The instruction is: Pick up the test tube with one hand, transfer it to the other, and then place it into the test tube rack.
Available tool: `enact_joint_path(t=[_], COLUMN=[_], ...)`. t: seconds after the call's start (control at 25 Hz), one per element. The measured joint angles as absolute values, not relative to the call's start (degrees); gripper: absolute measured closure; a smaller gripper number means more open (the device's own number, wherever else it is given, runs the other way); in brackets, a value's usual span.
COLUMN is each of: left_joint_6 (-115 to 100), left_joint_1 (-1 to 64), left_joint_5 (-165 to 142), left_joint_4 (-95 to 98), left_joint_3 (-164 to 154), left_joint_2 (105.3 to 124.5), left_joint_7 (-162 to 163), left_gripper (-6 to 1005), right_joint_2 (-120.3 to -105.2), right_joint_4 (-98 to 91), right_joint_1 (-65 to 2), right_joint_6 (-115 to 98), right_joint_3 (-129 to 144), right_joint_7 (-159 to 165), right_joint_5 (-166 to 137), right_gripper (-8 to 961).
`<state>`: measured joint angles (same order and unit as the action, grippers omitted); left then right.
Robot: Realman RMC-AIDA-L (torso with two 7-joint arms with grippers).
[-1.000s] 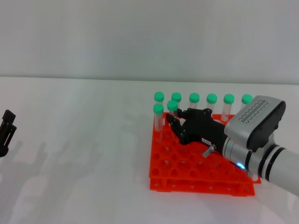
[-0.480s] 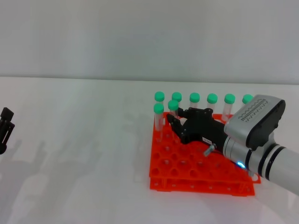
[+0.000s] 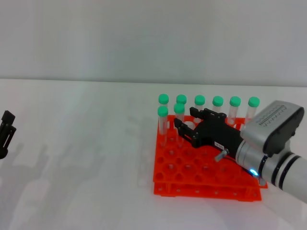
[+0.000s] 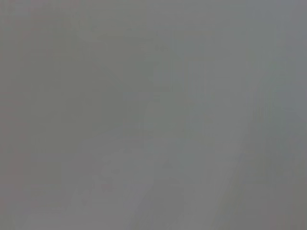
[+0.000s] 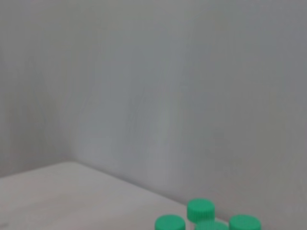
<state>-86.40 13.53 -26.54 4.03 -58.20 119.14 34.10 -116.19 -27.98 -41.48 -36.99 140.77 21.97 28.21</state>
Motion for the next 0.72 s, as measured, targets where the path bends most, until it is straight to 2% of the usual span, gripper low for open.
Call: enact_joint_path(t=[0.16, 0.36, 0.72], left_joint_6=[-86.42, -86.52, -86.48], left_joint_1=[13.48, 13.28, 13.45], left_joint_5=[-26.57, -26.47, -26.07], left_joint_4=[4.03, 4.06, 4.13], left_joint_3=[-58.27, -58.12, -57.99], left_joint_2=[119.17, 119.18, 119.12], left_joint_7=[34.1, 34.1, 34.1], left_gripper=[302, 302, 302], right_joint_2=[-116.19, -116.18, -115.85], right_joint_4=[-28.09, -28.92, -29.33], right_joint_1=[-40.36, -38.87, -31.75], right_joint_6=[-39.12, -41.33, -50.68], right_joint_3=[140.62, 140.57, 137.77], right_joint_7=[21.97, 21.98, 21.95], right_joint_5=[28.22, 28.2, 27.99], right_gripper=[426, 424, 421])
